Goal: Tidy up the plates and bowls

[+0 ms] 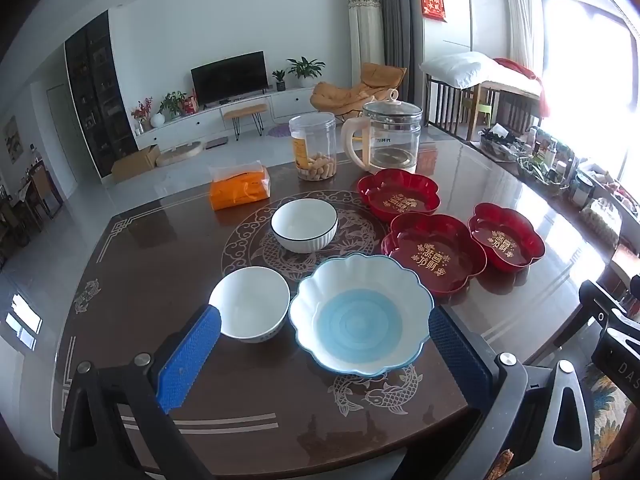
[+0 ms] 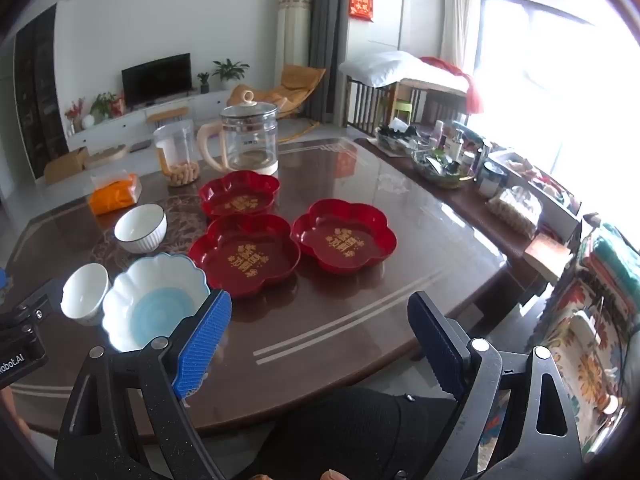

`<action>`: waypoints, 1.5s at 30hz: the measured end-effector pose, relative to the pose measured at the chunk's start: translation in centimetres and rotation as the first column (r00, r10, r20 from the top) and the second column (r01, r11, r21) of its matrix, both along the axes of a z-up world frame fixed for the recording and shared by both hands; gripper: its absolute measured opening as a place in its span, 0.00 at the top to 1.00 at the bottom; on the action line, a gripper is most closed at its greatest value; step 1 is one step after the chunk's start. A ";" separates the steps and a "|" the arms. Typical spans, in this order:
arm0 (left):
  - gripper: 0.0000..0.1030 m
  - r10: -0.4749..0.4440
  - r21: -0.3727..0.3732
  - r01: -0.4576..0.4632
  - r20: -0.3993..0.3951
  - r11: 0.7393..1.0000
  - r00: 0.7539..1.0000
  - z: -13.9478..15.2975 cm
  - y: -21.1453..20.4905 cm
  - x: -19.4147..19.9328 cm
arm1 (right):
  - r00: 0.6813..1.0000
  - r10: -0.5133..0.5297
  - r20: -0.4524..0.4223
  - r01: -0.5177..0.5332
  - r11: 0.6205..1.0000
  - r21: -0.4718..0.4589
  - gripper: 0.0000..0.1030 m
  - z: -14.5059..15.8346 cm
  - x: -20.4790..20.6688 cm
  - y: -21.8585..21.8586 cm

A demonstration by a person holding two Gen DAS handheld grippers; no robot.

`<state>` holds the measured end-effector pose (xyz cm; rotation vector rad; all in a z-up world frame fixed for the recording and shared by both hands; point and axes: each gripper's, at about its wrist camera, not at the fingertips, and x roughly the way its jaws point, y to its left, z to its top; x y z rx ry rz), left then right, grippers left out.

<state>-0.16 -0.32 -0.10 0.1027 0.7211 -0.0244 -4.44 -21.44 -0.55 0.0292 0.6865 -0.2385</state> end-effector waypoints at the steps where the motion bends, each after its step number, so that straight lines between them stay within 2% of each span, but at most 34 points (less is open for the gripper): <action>1: 0.00 -0.001 0.006 0.001 -0.004 1.000 1.000 -0.1 -0.2 -0.1 | 1.000 -0.001 -0.004 0.001 1.000 0.005 0.11 0.0 0.0 0.0; 6: 0.00 -0.005 0.004 0.005 -0.020 1.000 1.000 0.4 -0.4 -0.2 | 1.000 0.000 -0.009 0.000 1.000 0.004 0.11 -0.3 0.1 -0.1; 24: 0.00 -0.040 -0.030 0.038 -0.070 0.999 0.997 -1.0 -0.7 0.1 | 0.998 -0.027 -0.057 0.025 0.999 -0.032 0.11 -1.3 0.3 -0.1; 45: 0.00 -0.040 -0.035 0.036 -0.093 0.999 0.995 -1.8 -0.7 -0.2 | 0.998 -0.028 -0.061 0.026 0.999 -0.028 0.11 -1.5 0.0 -0.2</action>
